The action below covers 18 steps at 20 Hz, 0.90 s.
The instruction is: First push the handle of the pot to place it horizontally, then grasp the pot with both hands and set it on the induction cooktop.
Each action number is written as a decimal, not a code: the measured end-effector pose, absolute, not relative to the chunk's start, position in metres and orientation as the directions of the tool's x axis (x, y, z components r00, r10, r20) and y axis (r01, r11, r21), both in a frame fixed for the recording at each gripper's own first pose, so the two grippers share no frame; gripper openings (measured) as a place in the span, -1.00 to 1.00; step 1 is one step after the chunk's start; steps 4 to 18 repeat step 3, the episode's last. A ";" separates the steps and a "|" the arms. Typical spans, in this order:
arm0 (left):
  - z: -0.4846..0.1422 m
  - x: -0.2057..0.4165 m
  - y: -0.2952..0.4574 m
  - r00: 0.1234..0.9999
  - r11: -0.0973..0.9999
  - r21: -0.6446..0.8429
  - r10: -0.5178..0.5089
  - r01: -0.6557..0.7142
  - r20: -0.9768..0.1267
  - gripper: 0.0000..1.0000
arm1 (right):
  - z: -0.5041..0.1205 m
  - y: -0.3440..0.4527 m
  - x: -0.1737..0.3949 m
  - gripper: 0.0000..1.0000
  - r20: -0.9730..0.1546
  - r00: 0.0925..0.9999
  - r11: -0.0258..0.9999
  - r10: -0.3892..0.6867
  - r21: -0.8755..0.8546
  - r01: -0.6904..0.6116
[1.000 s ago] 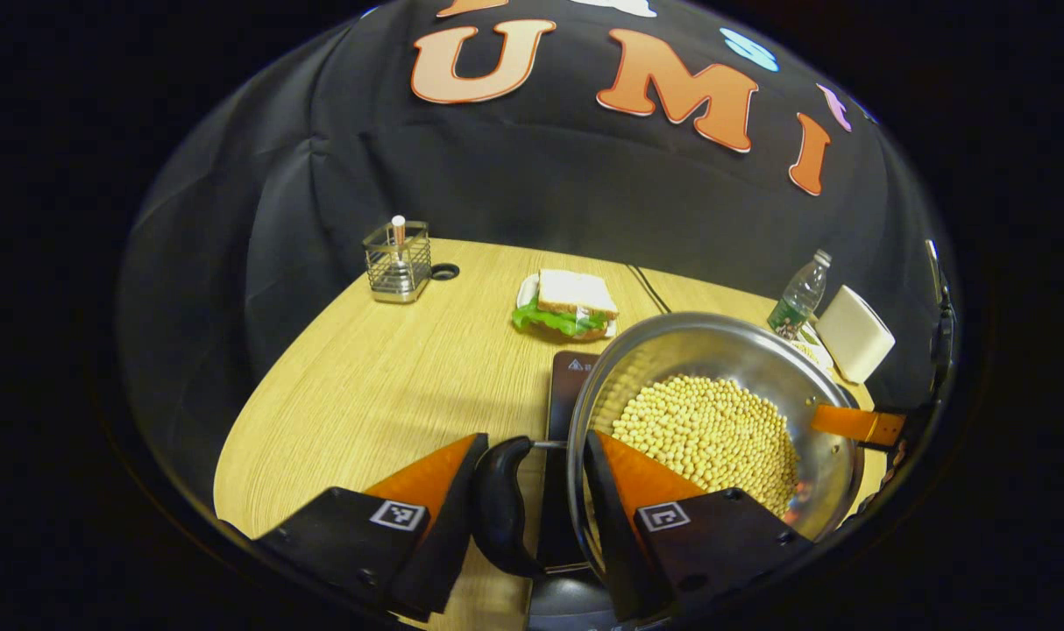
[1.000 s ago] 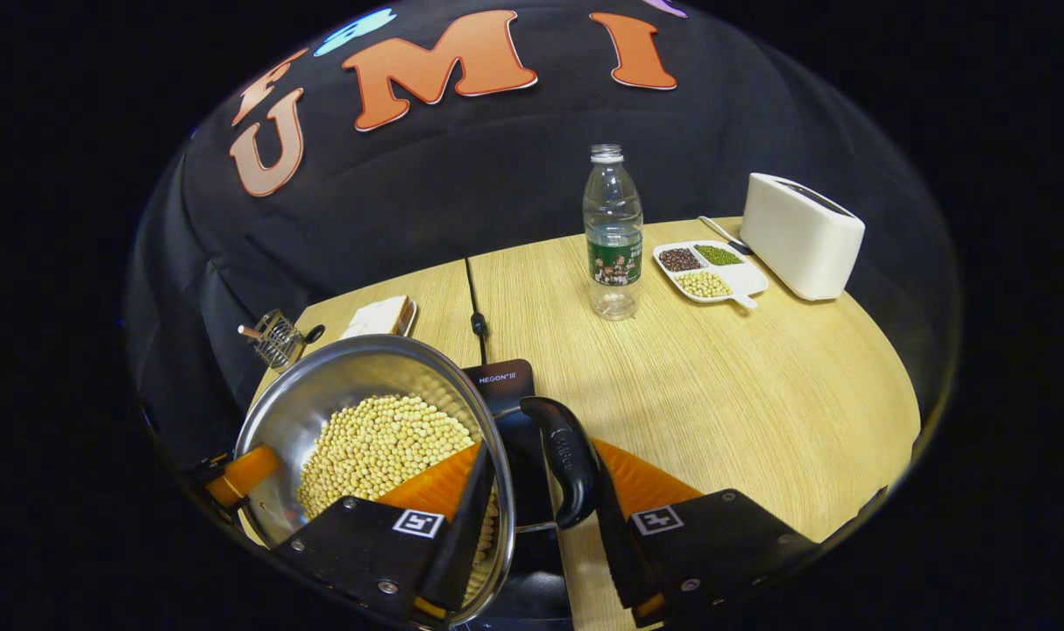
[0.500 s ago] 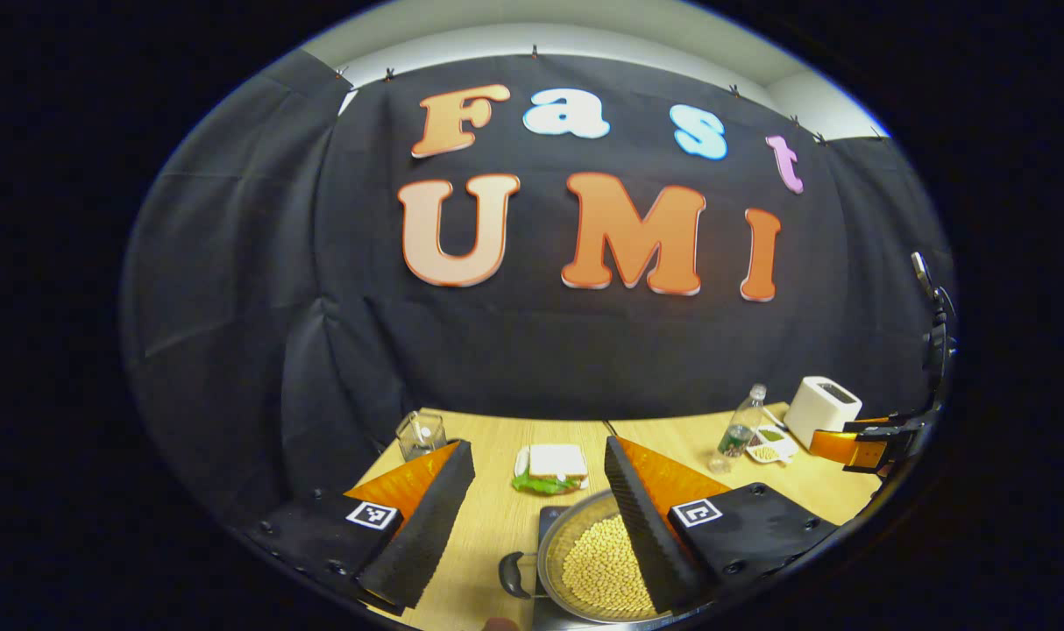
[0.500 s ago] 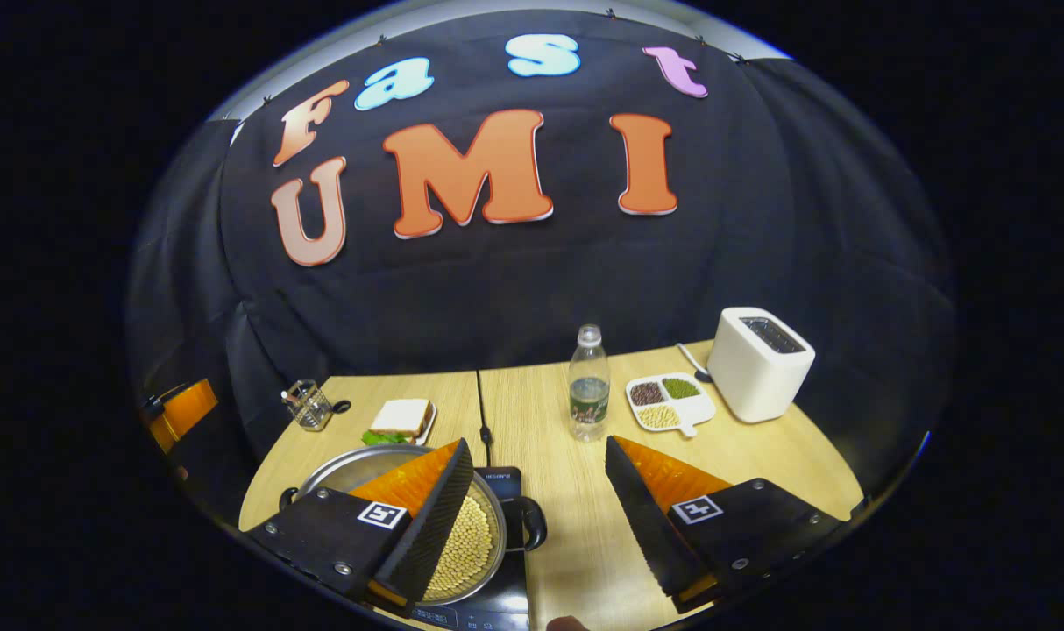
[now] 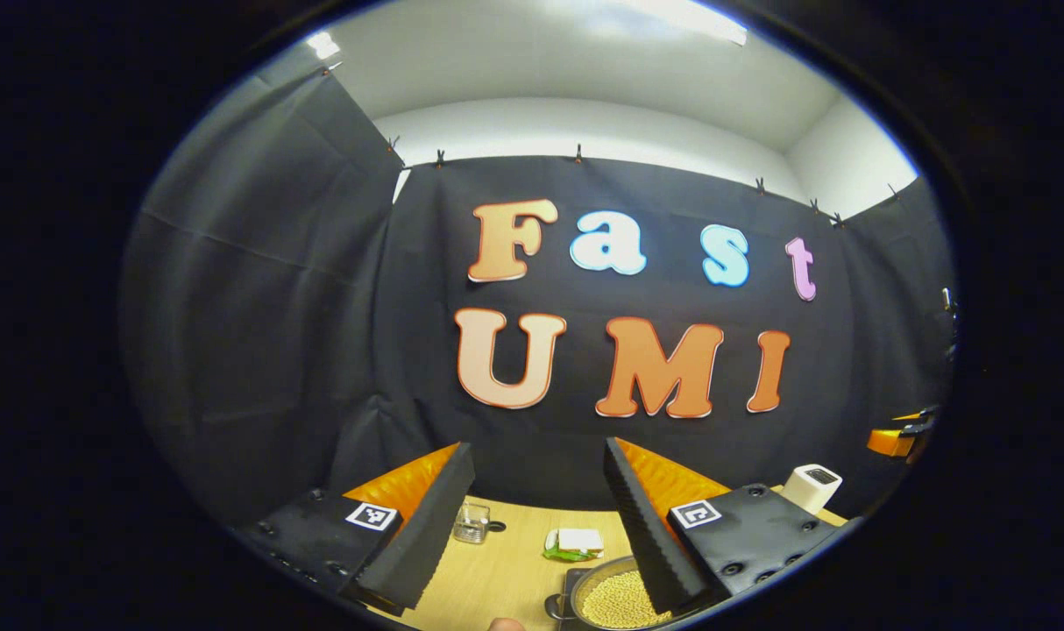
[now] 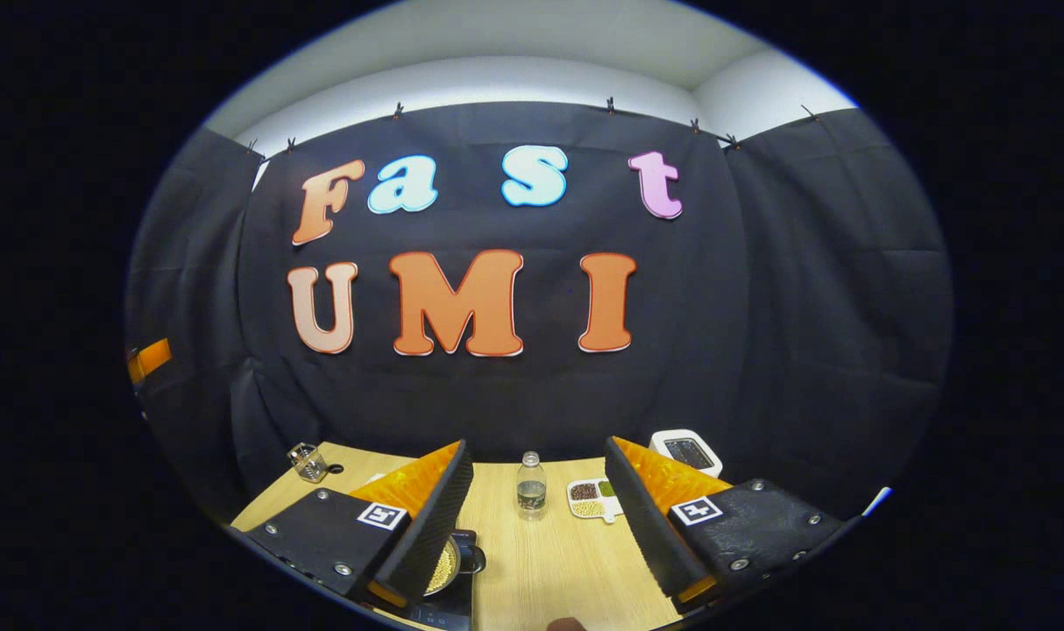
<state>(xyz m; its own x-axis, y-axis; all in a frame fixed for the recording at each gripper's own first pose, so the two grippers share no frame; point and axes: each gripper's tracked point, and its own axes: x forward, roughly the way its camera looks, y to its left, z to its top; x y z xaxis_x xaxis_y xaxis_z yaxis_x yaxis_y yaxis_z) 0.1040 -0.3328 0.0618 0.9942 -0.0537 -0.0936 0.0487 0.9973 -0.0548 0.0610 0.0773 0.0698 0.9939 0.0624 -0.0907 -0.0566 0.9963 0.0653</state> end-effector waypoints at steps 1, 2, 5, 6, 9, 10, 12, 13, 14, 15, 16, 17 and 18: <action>0.069 0.099 -0.324 0.996 0.998 -0.045 -0.042 0.038 -0.084 0.97 | 0.076 0.070 0.055 0.89 -0.079 0.995 0.996 0.061 0.074 -0.055; 0.078 0.095 -0.314 0.997 0.999 -0.033 -0.026 0.024 -0.070 0.97 | 0.080 0.060 0.050 0.89 -0.068 0.996 0.996 0.049 0.075 -0.044; 0.085 0.094 -0.305 0.998 1.000 -0.023 -0.005 0.004 -0.057 0.97 | 0.085 0.050 0.047 0.89 -0.052 0.998 0.997 0.032 0.073 -0.028; 0.085 0.094 -0.305 0.998 1.000 -0.023 -0.005 0.004 -0.057 0.97 | 0.085 0.050 0.047 0.89 -0.052 0.998 0.997 0.032 0.073 -0.028; 0.085 0.094 -0.305 0.998 1.000 -0.023 -0.005 0.004 -0.057 0.97 | 0.085 0.050 0.047 0.89 -0.052 0.998 0.997 0.032 0.073 -0.028; 0.085 0.094 -0.305 0.998 1.000 -0.023 -0.005 0.004 -0.057 0.97 | 0.085 0.050 0.047 0.89 -0.052 0.998 0.997 0.032 0.073 -0.028; 0.085 0.094 -0.305 0.998 1.000 -0.023 -0.005 0.004 -0.057 0.97 | 0.085 0.050 0.047 0.89 -0.052 0.998 0.997 0.032 0.073 -0.028; 0.085 0.094 -0.305 0.998 1.000 -0.023 -0.005 0.004 -0.057 0.97 | 0.085 0.050 0.047 0.89 -0.052 0.998 0.997 0.032 0.073 -0.028; 0.085 0.094 -0.305 0.998 1.000 -0.023 -0.005 0.004 -0.057 0.97 | 0.085 0.050 0.047 0.89 -0.052 0.998 0.997 0.032 0.073 -0.028; 0.085 0.094 -0.305 0.998 1.000 -0.023 -0.005 0.004 -0.057 0.97 | 0.085 0.050 0.047 0.89 -0.052 0.998 0.997 0.032 0.073 -0.028; 0.085 0.094 -0.305 0.998 1.000 -0.023 -0.005 0.004 -0.057 0.97 | 0.085 0.050 0.047 0.89 -0.052 0.998 0.997 0.032 0.073 -0.028; 0.085 0.094 -0.305 0.998 1.000 -0.023 -0.005 0.004 -0.057 0.97 | 0.085 0.050 0.047 0.89 -0.052 0.998 0.997 0.032 0.073 -0.028; 0.085 0.094 -0.305 0.998 1.000 -0.023 -0.005 0.004 -0.057 0.97 | 0.085 0.050 0.047 0.89 -0.052 0.998 0.997 0.032 0.073 -0.028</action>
